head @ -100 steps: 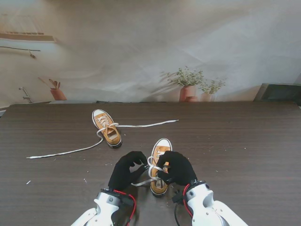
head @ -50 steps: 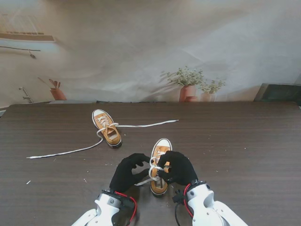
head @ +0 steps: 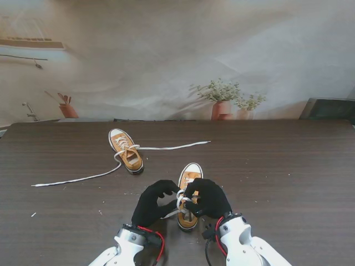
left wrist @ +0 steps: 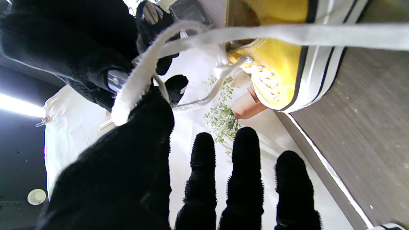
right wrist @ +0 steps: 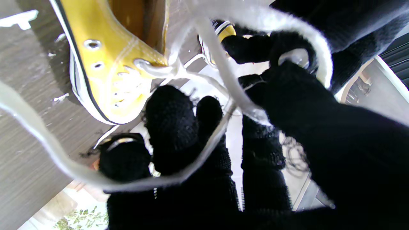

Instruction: Tie the shoelaces into a bow on the shoes

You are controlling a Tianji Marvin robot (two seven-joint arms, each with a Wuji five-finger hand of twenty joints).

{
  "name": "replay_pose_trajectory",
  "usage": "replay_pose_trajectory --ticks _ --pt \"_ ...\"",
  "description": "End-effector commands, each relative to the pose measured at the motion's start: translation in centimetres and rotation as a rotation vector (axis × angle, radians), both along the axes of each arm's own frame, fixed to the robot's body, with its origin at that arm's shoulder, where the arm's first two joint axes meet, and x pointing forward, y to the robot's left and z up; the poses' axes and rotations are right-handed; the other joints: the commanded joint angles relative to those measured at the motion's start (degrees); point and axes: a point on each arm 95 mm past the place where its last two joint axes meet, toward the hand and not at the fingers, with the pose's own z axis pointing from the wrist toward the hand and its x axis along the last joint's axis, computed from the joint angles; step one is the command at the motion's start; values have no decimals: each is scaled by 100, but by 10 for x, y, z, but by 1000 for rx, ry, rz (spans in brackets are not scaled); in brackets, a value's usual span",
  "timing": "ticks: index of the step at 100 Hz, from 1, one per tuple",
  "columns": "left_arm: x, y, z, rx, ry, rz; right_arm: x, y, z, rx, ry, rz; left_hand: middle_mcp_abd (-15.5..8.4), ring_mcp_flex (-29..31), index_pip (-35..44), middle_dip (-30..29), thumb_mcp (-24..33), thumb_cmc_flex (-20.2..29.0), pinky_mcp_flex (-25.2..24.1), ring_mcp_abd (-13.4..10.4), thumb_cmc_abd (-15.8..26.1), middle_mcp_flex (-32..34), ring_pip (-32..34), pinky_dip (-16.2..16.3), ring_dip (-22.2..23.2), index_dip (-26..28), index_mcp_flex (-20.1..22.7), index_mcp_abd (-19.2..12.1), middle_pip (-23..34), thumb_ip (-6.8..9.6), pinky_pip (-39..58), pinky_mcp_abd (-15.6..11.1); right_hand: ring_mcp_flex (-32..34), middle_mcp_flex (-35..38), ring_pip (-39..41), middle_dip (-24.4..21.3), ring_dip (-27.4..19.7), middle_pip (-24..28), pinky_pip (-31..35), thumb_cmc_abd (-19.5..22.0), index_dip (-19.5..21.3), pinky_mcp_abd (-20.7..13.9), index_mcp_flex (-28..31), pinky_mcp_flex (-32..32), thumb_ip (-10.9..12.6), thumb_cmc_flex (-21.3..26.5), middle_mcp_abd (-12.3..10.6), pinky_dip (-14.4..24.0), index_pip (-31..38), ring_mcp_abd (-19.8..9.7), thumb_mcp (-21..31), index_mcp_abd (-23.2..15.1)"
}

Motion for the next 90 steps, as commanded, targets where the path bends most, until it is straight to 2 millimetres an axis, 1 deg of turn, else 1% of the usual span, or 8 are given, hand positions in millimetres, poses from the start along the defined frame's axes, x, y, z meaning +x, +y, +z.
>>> replay_pose_trajectory --ticks 1,12,20,32,44,59,70,90 --pt "-1 -7 3 -24 3 -16 -1 2 -1 -4 11 19 -208 92 122 -51 -82 136 21 -117 -111 116 62 -7 126 -94 235 -857 18 -109 -23 -204 9 124 -3 59 -56 -70 46 -61 -58 69 186 24 119 183 -113 -39 44 19 214 -678" --pt "-1 -9 4 -34 4 -12 -1 3 -1 -6 12 25 -189 126 584 150 -586 409 28 -104 144 197 107 -23 105 -380 304 -907 48 29 12 -184 12 126 -3 62 -57 -72 46 -49 -54 68 186 24 120 176 -121 -40 49 20 220 -653" --pt "-1 -10 3 -38 11 -11 -1 4 -1 -3 14 28 -170 133 789 579 -831 489 25 -97 427 298 122 -33 96 -454 476 -819 -92 47 41 -183 11 127 -4 63 -58 -73 47 -48 -54 68 185 24 124 187 -112 -40 50 23 227 -653" --pt "-1 -11 3 -37 22 -11 -2 4 -1 -1 14 31 -149 113 833 690 -997 532 6 -90 677 293 133 -29 96 -391 425 -627 -141 31 77 -198 7 122 -5 63 -59 -78 47 -49 -53 68 187 24 124 183 -119 -41 53 39 231 -641" --pt "-2 -10 3 -28 35 -17 -2 4 -1 3 14 33 -122 -29 952 752 -1517 821 -93 -117 1096 93 81 -42 93 582 28 -422 -202 117 68 -246 8 128 -5 63 -59 -79 47 -53 -53 68 186 24 121 176 -111 -42 54 37 232 -633" --pt "-2 -8 3 -1 44 -38 -2 4 -1 8 15 34 9 -266 1100 888 -2390 1370 -304 -102 1806 -222 -23 5 125 1611 -711 120 -262 225 -62 -289 6 118 -6 65 -60 -84 44 -21 -46 84 174 16 130 174 -113 -42 62 44 241 -588" --pt "-1 -6 4 9 48 -44 -3 4 0 14 12 31 77 -353 1298 1115 -2788 1707 -380 -91 2189 -315 -46 60 144 1963 -1161 648 -340 268 -106 -304 -1 110 -8 65 -60 -84 43 3 -44 88 174 15 133 165 -104 -41 62 54 244 -588" --pt "1 -4 4 49 43 -36 -4 3 1 29 5 25 181 -416 1499 1260 -3035 1926 -400 -106 2473 -460 -44 102 150 2208 -1519 925 -303 273 -105 -322 -15 130 -10 66 -60 -87 35 25 -90 98 207 -18 117 170 -91 -35 -20 71 159 -867"
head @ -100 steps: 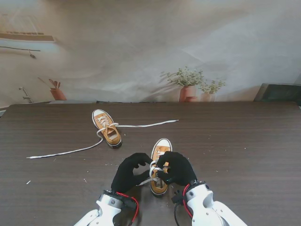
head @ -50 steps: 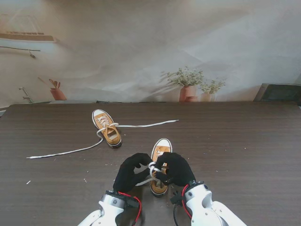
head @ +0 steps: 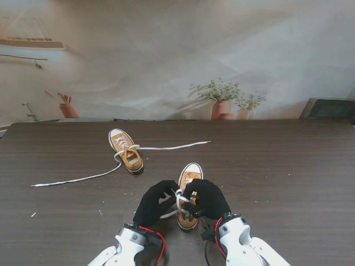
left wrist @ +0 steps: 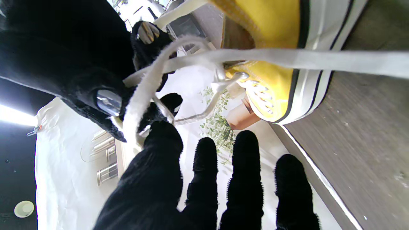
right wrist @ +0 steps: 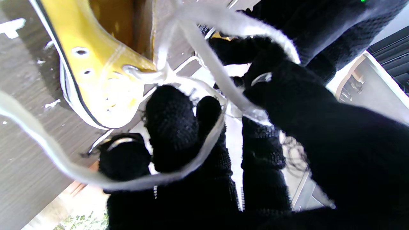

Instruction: Tie the shoelaces into a bow on the shoes

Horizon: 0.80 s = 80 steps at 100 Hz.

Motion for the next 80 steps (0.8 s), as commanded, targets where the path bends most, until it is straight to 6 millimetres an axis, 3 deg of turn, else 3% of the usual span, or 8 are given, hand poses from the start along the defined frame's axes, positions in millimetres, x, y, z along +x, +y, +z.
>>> replay_pose_trajectory --ticks 1,25,35,43,49,62,80 --pt "1 -1 2 20 -3 -6 -2 0 0 4 4 8 15 -139 144 171 -297 402 -68 -109 372 -153 39 111 150 201 -170 101 -2 114 -27 -268 -18 135 -10 65 -59 -81 33 43 -37 97 160 -24 111 166 -90 -33 -20 74 144 -886" --pt "4 3 1 60 -3 1 -1 -4 0 3 9 -18 5 -139 107 173 -391 416 -51 -94 332 -103 30 120 138 171 -82 19 12 155 -2 -271 -58 161 -10 65 -50 -107 20 123 -171 153 210 -103 73 131 -75 -10 -117 161 16 -1083" --pt "4 4 0 67 1 8 0 -5 0 8 19 -41 -6 -130 71 166 -407 412 -44 -80 293 -72 31 120 135 146 -24 -22 12 173 9 -258 -107 136 -44 49 -43 -187 -34 808 -359 310 24 -228 98 39 23 56 -231 316 -398 -882" --pt "5 5 0 75 1 13 0 -7 0 1 27 -52 0 -117 47 156 -409 405 -42 -85 282 -56 34 120 134 129 3 -42 4 185 14 -244 -162 49 -82 5 -33 -255 -94 1545 -649 322 -189 -295 -216 196 41 118 -354 340 -1107 -713" --pt "5 6 0 78 0 18 0 -8 0 -13 26 -60 -2 -125 38 153 -407 407 -40 -74 271 -49 29 119 132 125 13 -46 4 191 17 -247 -206 16 -110 -5 -31 -251 -133 1739 -713 285 -266 -341 -289 265 8 124 -383 295 -1300 -702" --pt "5 8 0 89 0 23 0 -9 0 -31 31 -61 -9 -123 26 149 -404 403 -39 -78 273 -43 28 116 130 115 39 -47 -2 194 20 -253 -319 -91 -158 -33 -23 -266 -195 1874 -656 249 -306 -447 -260 379 23 128 -321 253 -1401 -554" --pt "5 9 0 89 0 26 0 -8 0 -36 38 -47 -11 -137 3 145 -402 400 -55 -72 274 -60 23 108 129 105 36 -70 -13 195 14 -256 -360 -117 -162 -27 4 -229 -205 1889 -513 214 -324 -495 -255 316 -8 152 -284 244 -1446 -679"
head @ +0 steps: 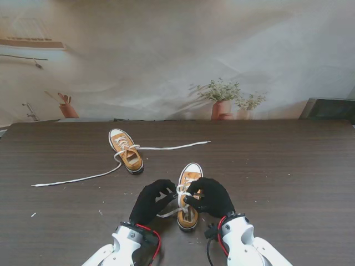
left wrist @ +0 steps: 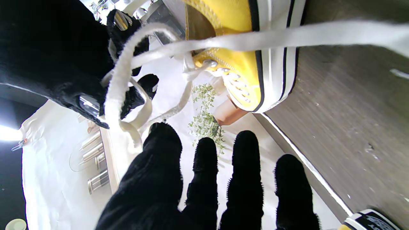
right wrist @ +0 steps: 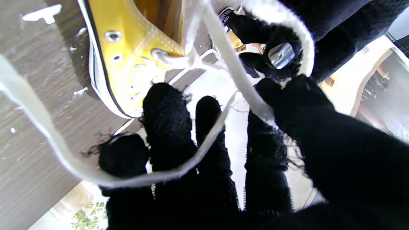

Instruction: Tie the shoelaces into a bow on the shoes

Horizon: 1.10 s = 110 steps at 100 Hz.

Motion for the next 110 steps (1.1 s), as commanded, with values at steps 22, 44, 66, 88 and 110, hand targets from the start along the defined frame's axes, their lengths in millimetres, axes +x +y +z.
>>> replay_pose_trajectory --ticks 22,44,66,88,110 --pt "-1 -4 1 -14 -6 -4 -2 2 0 -1 12 24 -133 -167 -811 -1076 206 -171 -92 -72 -569 -335 1 82 125 -906 -184 -435 76 140 -22 -272 -47 -94 -2 -28 27 -16 16 246 156 -13 15 -45 -24 224 -36 111 127 -46 3 -388" --pt "-2 -6 2 2 -20 -26 -3 3 0 3 14 30 -161 -123 -1116 -1255 1828 -1114 -27 -158 -1517 -302 -12 70 120 -1202 290 -661 133 -165 -16 -329 -40 -72 -5 -28 35 -16 19 236 181 -10 25 -35 -28 219 -34 120 106 -35 16 -364" --pt "-6 -15 4 -37 -21 -45 -3 5 0 6 16 45 -148 -30 -1033 -1254 2195 -1196 68 -175 -1808 -155 -9 54 103 -1407 665 -981 165 -219 -13 -324 -37 -78 -3 -29 39 -23 21 240 188 -16 24 -29 -31 217 -50 124 93 -47 11 -373" --pt "-11 -19 8 -70 -35 -56 -3 6 0 5 20 49 -274 71 -866 -1232 2289 -1162 161 -185 -1890 18 18 30 100 -1428 808 -1220 233 -230 7 -299 -36 -73 -7 -27 42 -24 21 230 179 -26 38 -25 -28 223 -55 127 67 -60 -1 -423" --pt "-11 -20 8 -88 -44 -46 -3 6 0 6 19 51 -270 163 -710 -1209 2298 -1126 239 -165 -1802 171 71 29 106 -1449 942 -1366 301 -252 84 -273 -36 -67 -9 -25 45 -25 23 224 174 -32 47 -18 -28 208 -61 128 63 -61 4 -429"
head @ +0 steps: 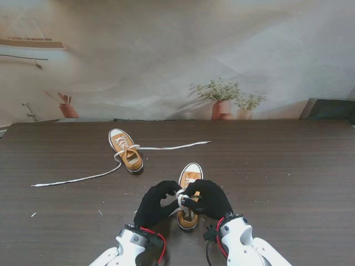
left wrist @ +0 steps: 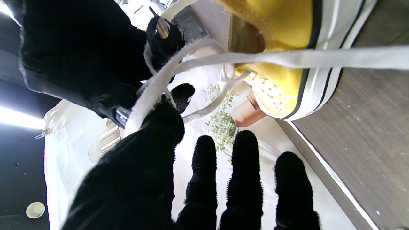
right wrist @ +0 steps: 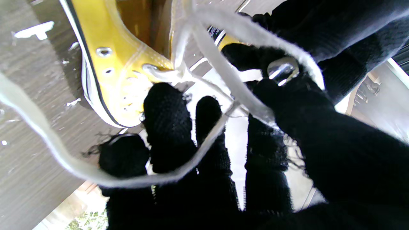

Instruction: Tie the shoelaces into a bow on the shoes

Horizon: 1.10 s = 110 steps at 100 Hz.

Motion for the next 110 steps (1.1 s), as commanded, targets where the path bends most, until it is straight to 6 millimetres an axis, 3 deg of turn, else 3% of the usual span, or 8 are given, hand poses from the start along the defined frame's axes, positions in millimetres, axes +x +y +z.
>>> replay_pose_trajectory --ticks 1,27,48,68,84,92,101,110 --pt "-2 -6 3 -16 -7 -14 -1 2 0 -3 8 16 -189 155 143 -43 -37 -133 19 -123 -122 61 74 29 106 -121 235 -867 70 -177 87 -268 17 -65 -4 -25 45 -25 23 219 49 -32 44 -5 -28 212 -62 70 45 -62 5 -428" --pt "-4 -8 5 -64 -9 20 -1 3 0 -7 13 21 -188 222 194 -17 -45 -42 62 -133 -192 124 143 11 110 -185 181 -846 130 -155 137 -241 19 -63 -4 -22 47 -26 26 211 47 -27 52 6 -28 206 -66 72 50 -65 22 -406" --pt "-3 -8 7 -80 -16 16 -1 3 -1 -7 15 25 -225 252 274 559 570 -17 83 -175 -407 271 181 -65 61 -177 390 -1048 13 -191 172 -280 28 -53 0 -21 49 -27 28 204 44 -26 55 11 -32 194 -61 74 51 -64 27 -403" --pt "-2 -9 5 -53 -12 15 -1 4 -1 -5 15 31 -189 307 460 858 145 176 132 -124 -188 483 190 -110 43 -341 650 -1060 -184 -169 189 -216 30 -48 -2 -20 49 -28 27 200 45 -24 59 14 -32 200 -65 75 56 -59 35 -386" --pt "0 -12 5 -49 0 13 -2 5 -1 -1 15 40 -158 321 581 895 -191 161 134 -76 44 510 197 -122 36 -460 719 -662 -232 -139 188 -156 31 -46 -3 -20 49 -30 30 201 48 -34 60 20 -33 204 -57 75 62 -54 37 -368" --pt "2 -13 5 -36 1 4 -2 6 -1 0 15 43 -142 269 796 844 -411 175 102 -90 324 400 174 -125 28 -35 400 -518 -213 -160 180 -171 31 -45 -3 -20 49 -31 28 211 54 -29 62 16 -35 199 -63 75 68 -54 35 -358" --pt "3 -12 4 -17 5 -15 -3 6 0 3 14 46 -121 160 841 843 -972 457 2 -84 682 245 117 -100 48 430 52 -146 -206 -62 142 -179 31 -51 -3 -20 49 -33 27 220 63 -27 58 16 -37 188 -62 75 74 -54 32 -356" --pt "3 -11 4 -10 9 -21 -3 6 0 7 13 46 -13 74 1000 947 -1155 586 -82 -76 898 88 97 -90 65 636 -256 223 -150 -59 85 -177 26 -64 -6 -19 48 -36 25 229 88 -27 50 13 -38 185 -61 75 86 -57 28 -381"
